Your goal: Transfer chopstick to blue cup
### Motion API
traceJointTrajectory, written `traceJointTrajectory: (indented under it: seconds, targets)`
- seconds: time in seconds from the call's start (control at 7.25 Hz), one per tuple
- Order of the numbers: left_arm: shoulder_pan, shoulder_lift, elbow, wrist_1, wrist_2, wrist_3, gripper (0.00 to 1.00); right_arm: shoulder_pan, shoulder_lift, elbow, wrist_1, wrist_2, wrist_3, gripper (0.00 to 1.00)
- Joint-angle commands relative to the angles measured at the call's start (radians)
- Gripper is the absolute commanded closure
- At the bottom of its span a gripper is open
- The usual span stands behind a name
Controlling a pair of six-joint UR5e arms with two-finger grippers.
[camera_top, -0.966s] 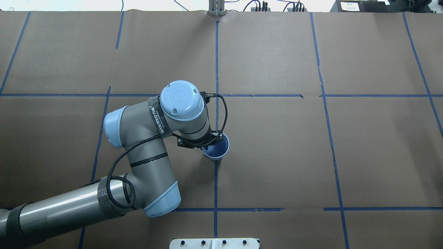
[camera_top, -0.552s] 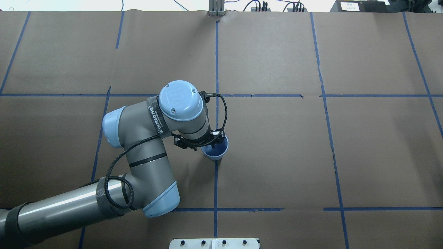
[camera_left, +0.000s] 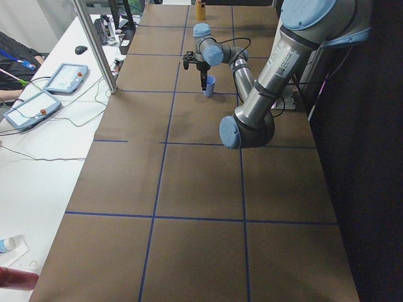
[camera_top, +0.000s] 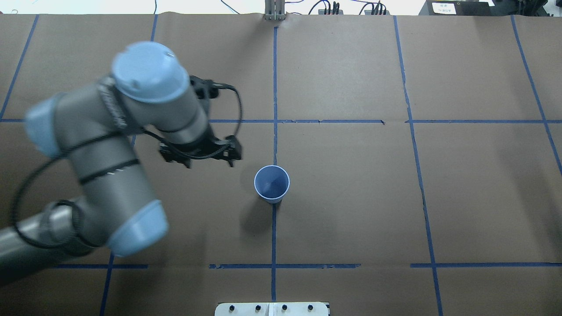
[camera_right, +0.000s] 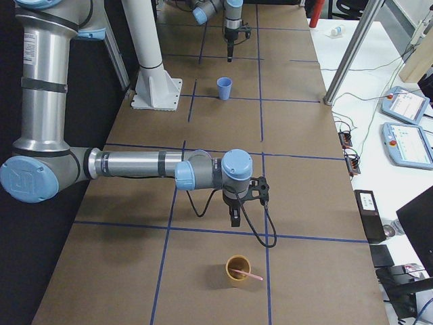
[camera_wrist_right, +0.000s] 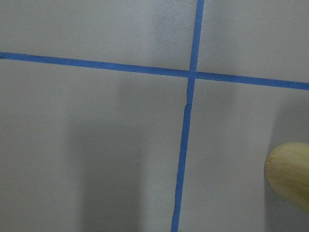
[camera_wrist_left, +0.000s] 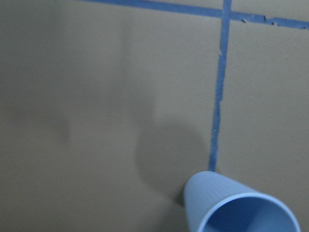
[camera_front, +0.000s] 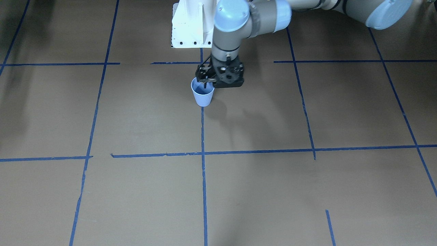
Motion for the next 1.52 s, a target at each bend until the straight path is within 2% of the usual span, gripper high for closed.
traceJointTrajectory:
  seconds: [0.0, 0.28, 0.41, 0.55, 0.69, 0.83, 0.97, 1.1, 1.24, 1.38]
  targets:
    - [-0.175, 0.204, -0.092, 0.027, -0.065, 0.266, 0.0, 0.001, -0.001, -0.002, 0.0, 0.0, -0.003, 0.0]
    - [-0.375, 0.367, -0.08, 0.019, -0.106, 0.628, 0.0, 0.002, -0.007, -0.01, 0.0, 0.0, -0.014, 0.0]
    - [-0.491, 0.41, -0.035, 0.02, -0.14, 0.796, 0.0, 0.004, -0.01, -0.012, 0.0, -0.003, -0.027, 0.0]
    - [-0.599, 0.449, 0.041, 0.021, -0.2, 0.999, 0.0, 0.019, -0.013, -0.015, 0.0, -0.008, -0.056, 0.0]
    - [-0.724, 0.473, 0.181, 0.014, -0.247, 1.209, 0.0, 0.062, -0.031, -0.019, 0.0, -0.011, -0.086, 0.0]
    - [-0.829, 0.475, 0.297, -0.022, -0.237, 1.315, 0.0, 0.126, -0.038, -0.019, 0.0, -0.029, -0.08, 0.0]
    - [-0.852, 0.484, 0.348, -0.085, -0.225, 1.321, 0.0, 0.166, -0.039, -0.022, -0.001, -0.047, -0.054, 0.0]
    - [-0.851, 0.521, 0.352, -0.14, -0.225, 1.323, 0.0, 0.197, -0.024, -0.051, 0.014, -0.079, -0.022, 0.0]
    - [-0.851, 0.538, 0.352, -0.192, -0.228, 1.321, 0.0, 0.2, -0.018, -0.095, 0.135, -0.08, 0.123, 0.0]
    - [-0.853, 0.546, 0.341, -0.2, -0.231, 1.321, 0.0, 0.199, -0.012, -0.231, 0.392, -0.081, 0.272, 0.0]
